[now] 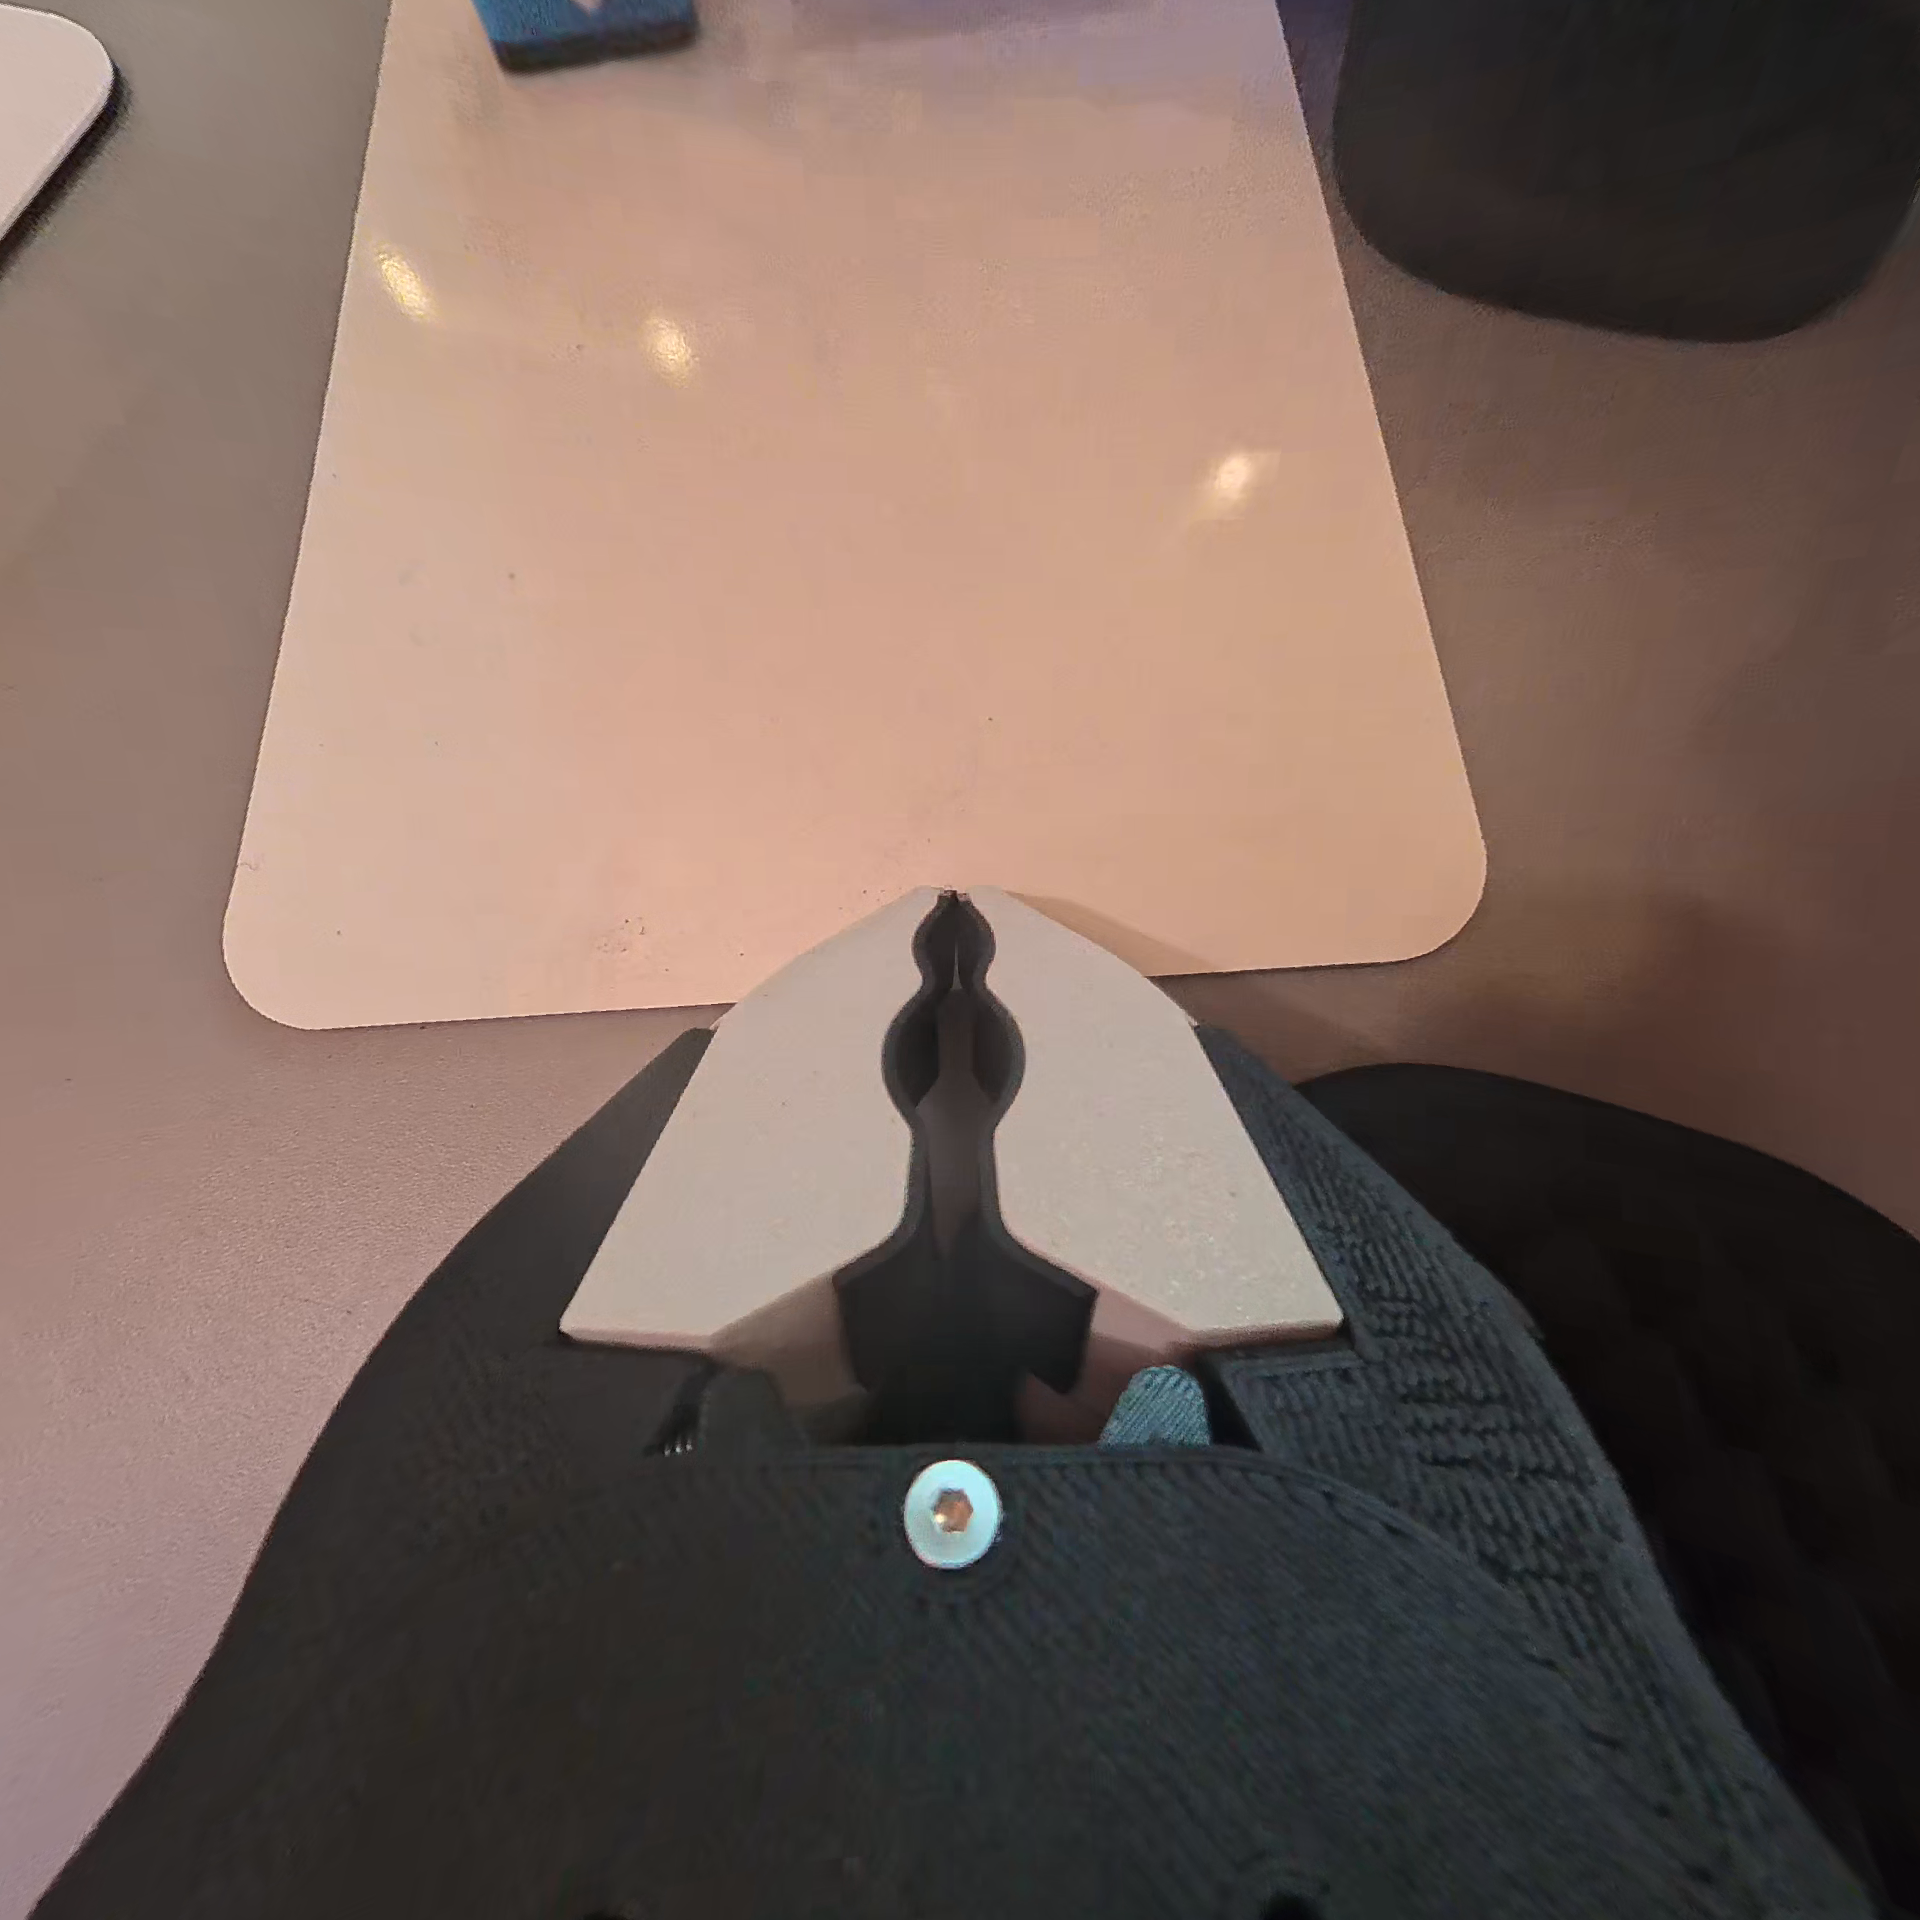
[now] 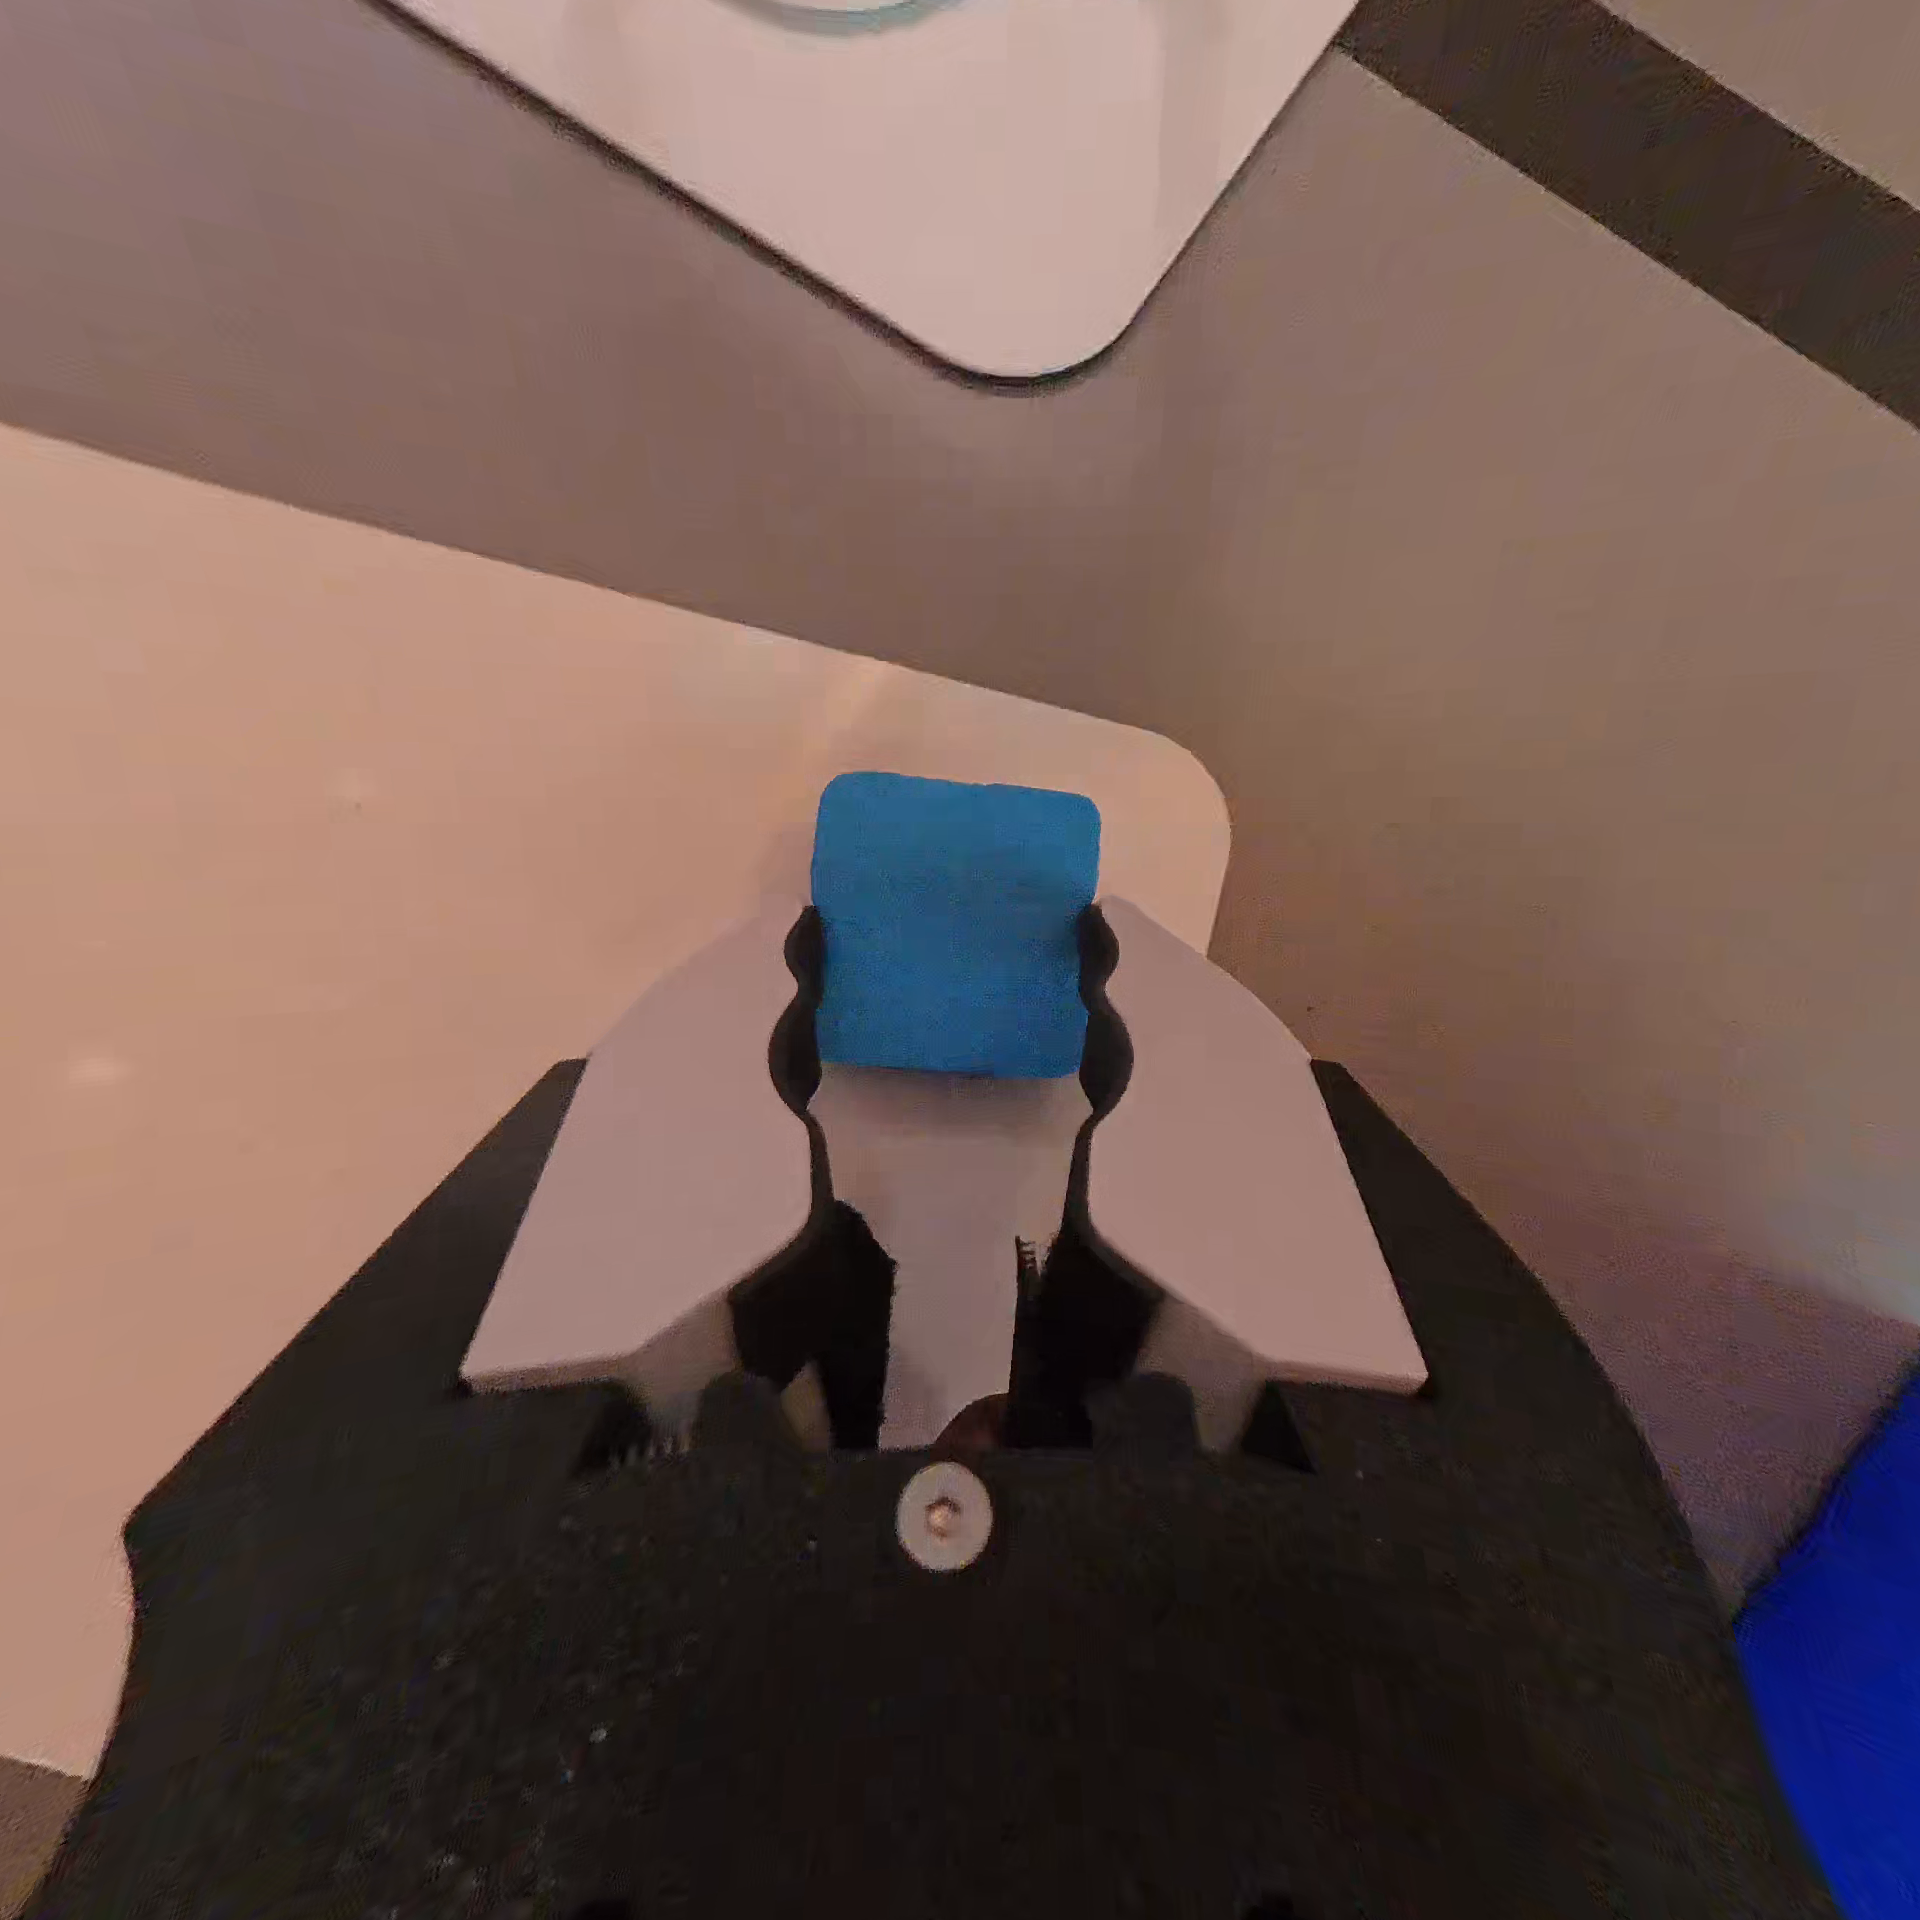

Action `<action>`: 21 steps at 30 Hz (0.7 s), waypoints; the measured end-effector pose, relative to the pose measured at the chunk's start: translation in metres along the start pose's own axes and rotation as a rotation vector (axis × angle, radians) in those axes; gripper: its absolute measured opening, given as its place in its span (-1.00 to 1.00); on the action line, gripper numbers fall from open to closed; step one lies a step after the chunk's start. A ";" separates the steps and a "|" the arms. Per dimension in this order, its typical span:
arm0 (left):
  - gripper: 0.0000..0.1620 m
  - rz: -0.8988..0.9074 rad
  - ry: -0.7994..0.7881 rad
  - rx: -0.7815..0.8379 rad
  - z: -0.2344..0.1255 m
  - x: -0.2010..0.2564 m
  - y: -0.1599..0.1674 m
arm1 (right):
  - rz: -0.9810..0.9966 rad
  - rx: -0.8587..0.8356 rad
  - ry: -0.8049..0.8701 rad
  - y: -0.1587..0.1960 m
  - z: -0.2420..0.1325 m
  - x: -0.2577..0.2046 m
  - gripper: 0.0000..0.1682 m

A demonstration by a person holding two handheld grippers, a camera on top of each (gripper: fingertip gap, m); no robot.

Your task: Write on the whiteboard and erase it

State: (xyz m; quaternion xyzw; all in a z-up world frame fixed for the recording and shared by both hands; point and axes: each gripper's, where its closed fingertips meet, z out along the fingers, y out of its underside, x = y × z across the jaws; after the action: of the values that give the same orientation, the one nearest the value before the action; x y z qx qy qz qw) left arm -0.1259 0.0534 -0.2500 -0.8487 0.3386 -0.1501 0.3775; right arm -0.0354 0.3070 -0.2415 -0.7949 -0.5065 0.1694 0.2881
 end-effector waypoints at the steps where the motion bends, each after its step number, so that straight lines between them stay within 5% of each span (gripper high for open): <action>1: -0.99 -0.005 0.005 0.001 0.000 0.000 0.000 | -0.016 0.003 0.004 -0.005 0.004 -0.005 -0.43; 8: -1.00 -0.013 0.010 0.005 0.000 0.000 0.000 | -0.497 0.092 -0.429 -0.043 0.025 -0.250 -0.43; 18: -0.99 -0.013 -0.009 0.003 -0.001 -0.003 0.001 | -0.627 -0.067 -0.476 0.054 -0.051 -0.208 -0.43; 21: -0.99 0.002 -0.010 0.000 -0.001 -0.002 0.001 | -0.397 -0.060 -0.282 0.040 -0.036 -0.115 -0.43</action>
State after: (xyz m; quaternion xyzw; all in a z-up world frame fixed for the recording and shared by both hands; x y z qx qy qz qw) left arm -0.1283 0.0534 -0.2501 -0.8490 0.3377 -0.1456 0.3795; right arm -0.0361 0.1799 -0.2414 -0.6564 -0.6927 0.2037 0.2185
